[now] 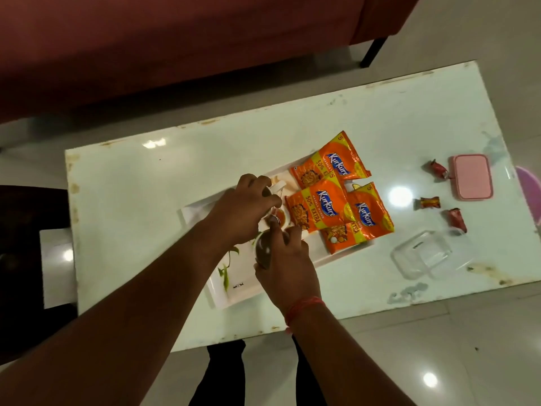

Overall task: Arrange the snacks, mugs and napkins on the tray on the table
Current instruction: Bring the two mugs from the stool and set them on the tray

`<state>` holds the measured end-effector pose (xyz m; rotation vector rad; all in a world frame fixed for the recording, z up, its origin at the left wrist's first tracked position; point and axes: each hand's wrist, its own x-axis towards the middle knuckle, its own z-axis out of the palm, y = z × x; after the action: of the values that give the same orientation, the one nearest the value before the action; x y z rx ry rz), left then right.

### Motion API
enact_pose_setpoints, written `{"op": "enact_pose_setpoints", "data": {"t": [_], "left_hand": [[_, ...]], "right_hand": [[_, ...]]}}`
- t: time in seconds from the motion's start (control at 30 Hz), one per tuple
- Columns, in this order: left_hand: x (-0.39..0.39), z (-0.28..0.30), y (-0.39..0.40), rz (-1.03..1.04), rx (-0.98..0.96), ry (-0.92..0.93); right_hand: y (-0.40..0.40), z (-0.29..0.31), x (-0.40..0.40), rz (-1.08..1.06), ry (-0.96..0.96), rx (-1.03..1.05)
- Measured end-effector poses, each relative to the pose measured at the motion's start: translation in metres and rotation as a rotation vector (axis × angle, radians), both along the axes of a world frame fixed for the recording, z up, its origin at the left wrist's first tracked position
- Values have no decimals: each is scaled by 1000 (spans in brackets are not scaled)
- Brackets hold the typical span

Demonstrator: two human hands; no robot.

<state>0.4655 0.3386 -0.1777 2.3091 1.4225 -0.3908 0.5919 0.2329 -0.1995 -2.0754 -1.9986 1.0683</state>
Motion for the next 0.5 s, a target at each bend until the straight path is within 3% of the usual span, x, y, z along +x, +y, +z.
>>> {"op": "enact_pose_setpoints", "data": {"t": [0.5], "left_hand": [[-1, -1, 10, -104, -21, -22]], "right_hand": [[-6, -5, -8, -37, -141, 109]]}}
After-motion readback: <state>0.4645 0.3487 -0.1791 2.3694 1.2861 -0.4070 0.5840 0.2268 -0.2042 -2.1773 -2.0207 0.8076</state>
